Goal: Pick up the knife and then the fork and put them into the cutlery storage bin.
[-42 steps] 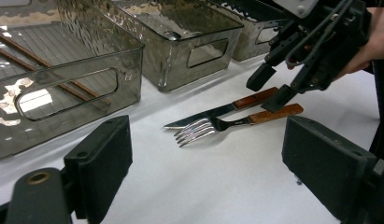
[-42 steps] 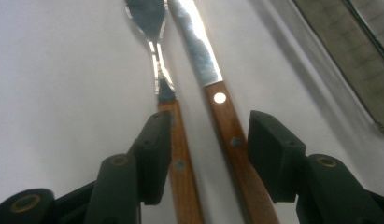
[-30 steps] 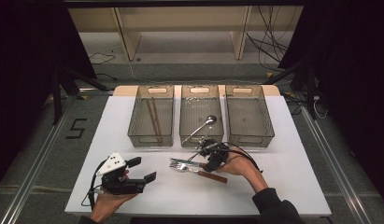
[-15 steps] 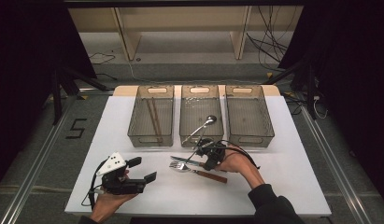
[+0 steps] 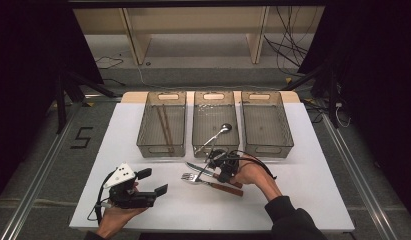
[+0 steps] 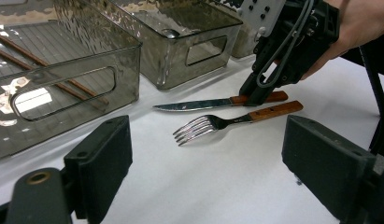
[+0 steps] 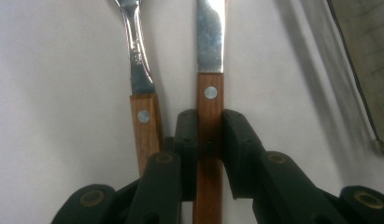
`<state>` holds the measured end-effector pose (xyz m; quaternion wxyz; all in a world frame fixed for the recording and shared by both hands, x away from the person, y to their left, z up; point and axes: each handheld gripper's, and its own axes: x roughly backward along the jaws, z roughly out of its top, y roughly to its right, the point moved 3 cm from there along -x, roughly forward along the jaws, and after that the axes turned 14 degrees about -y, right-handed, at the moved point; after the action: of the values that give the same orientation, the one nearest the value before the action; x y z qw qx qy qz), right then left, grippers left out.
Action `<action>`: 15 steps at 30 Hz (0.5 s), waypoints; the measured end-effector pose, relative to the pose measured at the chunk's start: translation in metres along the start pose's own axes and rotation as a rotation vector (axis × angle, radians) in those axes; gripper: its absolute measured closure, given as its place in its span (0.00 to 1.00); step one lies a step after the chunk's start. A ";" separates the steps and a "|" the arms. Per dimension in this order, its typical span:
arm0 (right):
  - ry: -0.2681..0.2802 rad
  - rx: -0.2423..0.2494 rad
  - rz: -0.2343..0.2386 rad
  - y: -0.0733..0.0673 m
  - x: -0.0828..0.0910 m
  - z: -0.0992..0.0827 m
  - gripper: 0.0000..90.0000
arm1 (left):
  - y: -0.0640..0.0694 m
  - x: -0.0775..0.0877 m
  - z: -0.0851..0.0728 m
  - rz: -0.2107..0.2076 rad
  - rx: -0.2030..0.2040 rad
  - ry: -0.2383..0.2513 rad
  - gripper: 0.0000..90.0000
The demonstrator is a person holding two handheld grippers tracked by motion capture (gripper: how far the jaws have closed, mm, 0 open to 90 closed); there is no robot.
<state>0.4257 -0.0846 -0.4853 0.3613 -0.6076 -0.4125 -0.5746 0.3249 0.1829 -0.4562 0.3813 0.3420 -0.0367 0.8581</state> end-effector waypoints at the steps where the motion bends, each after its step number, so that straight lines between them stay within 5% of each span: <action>1: 0.001 -0.002 -0.002 -0.001 0.000 0.000 0.86 | 0.000 0.000 0.000 0.000 0.001 0.002 0.17; 7: 0.044 0.008 -0.013 -0.001 0.007 -0.003 0.86 | -0.001 0.000 0.000 0.001 0.001 0.002 0.17; 15: 0.176 -0.025 0.016 0.003 0.030 -0.018 0.86 | -0.001 0.002 0.000 0.005 0.002 0.018 0.17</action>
<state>0.4213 -0.0992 -0.4544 0.3930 -0.5624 -0.3671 -0.6280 0.3251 0.1846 -0.4551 0.3793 0.3345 -0.0330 0.8621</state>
